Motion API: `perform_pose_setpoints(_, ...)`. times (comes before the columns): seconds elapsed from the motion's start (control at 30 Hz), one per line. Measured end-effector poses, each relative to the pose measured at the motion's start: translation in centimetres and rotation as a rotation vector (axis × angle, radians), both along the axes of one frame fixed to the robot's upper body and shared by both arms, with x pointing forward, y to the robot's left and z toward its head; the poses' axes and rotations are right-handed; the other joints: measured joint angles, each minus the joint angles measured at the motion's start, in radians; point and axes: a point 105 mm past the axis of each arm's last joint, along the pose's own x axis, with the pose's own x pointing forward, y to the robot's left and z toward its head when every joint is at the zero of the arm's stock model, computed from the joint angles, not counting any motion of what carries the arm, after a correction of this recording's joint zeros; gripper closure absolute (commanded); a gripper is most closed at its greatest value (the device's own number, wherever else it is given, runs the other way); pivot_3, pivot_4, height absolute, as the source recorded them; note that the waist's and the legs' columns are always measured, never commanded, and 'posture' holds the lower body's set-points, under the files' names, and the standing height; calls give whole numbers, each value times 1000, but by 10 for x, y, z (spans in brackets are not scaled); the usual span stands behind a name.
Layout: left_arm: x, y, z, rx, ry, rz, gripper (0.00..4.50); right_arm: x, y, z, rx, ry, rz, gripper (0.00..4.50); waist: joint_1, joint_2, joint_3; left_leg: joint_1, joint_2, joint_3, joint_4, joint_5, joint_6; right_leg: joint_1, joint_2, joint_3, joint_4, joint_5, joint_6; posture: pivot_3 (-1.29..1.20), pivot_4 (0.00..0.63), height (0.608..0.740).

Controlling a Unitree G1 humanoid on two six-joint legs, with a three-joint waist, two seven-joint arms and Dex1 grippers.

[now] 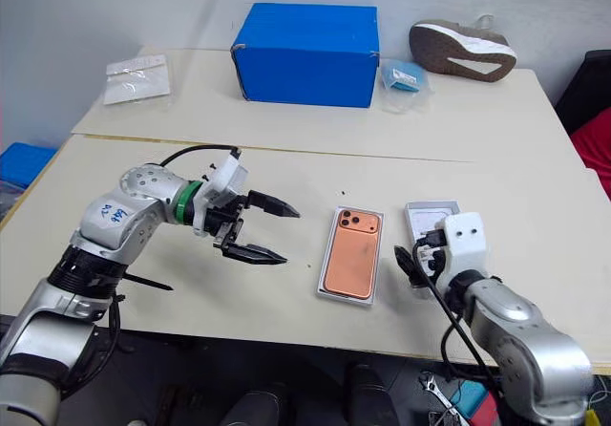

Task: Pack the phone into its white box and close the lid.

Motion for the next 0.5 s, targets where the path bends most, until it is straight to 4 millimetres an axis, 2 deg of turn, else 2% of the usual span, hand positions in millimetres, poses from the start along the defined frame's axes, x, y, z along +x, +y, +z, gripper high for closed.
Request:
perform_pose_setpoints(0.1,1,1,0,6,-11,9,0,5,2,-12,1,36,-14,1619,0,0,0,-1,0,0,0,0,0,0,0,0,0,0,0,0,150,740)
perform_pose_setpoints(0.33,3,5,-5,17,-15,40,0,13,5,-12,-21,8,-33,4167,-3,0,0,0,0,0,0,0,1,0,0,-1,1,0,0,0,150,740)
perform_pose_setpoints(0.37,4,6,-6,20,-14,44,0,12,5,-12,-21,8,-32,4421,-3,0,0,0,0,0,0,0,1,0,0,-1,1,0,0,0,150,740)
perform_pose_setpoints(0.5,3,10,-16,37,3,64,0,5,7,-7,-11,7,-22,4468,-1,0,0,-1,0,0,0,0,1,0,0,0,1,0,0,0,150,740)
